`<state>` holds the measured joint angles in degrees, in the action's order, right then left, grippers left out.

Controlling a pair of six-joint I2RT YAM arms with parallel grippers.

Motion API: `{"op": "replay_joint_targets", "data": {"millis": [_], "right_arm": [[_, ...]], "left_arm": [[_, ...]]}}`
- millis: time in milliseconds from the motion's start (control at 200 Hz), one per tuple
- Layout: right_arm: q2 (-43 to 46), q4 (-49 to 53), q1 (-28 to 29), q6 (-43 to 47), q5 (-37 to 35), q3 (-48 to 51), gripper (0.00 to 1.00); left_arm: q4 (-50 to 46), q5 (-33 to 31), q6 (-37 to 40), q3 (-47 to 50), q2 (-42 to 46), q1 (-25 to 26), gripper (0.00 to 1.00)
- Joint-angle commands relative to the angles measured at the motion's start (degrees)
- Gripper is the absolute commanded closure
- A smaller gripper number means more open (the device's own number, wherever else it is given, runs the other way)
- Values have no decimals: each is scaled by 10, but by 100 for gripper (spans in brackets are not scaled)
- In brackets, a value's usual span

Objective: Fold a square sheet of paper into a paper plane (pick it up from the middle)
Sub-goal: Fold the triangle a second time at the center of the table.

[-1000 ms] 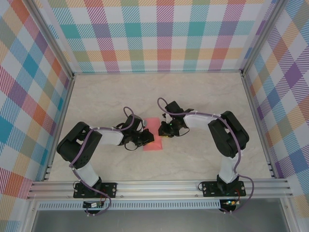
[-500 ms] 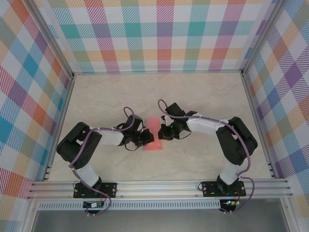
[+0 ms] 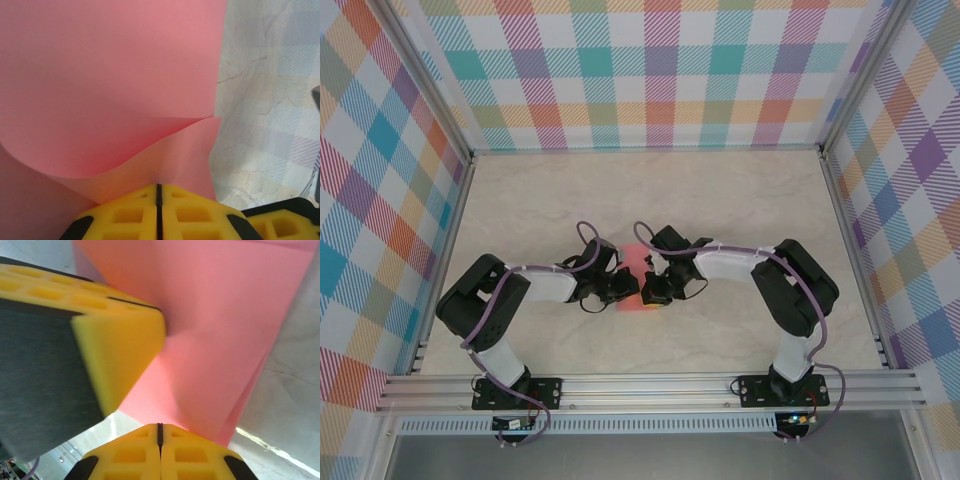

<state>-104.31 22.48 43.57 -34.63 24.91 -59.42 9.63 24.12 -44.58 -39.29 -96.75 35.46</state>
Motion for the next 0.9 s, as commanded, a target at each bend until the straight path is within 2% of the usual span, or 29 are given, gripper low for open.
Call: {"op": "replay_joint_targets", "data": {"millis": [0,400,665,895], "right_arm": [[-7,26,5,8,-25,-11,95],[-14,40,5,13,-55,-14,95],[-21,31,5,11,-31,-13,95],[14,23,4,5,-19,-31,95]], "left_arm": [[-54,-45,-5,9,-1,2,91],[-57,-50,-7,9,-2,2,91],[-58,-51,-5,10,-1,2,91],[-58,-50,-4,14,5,2,91]]}}
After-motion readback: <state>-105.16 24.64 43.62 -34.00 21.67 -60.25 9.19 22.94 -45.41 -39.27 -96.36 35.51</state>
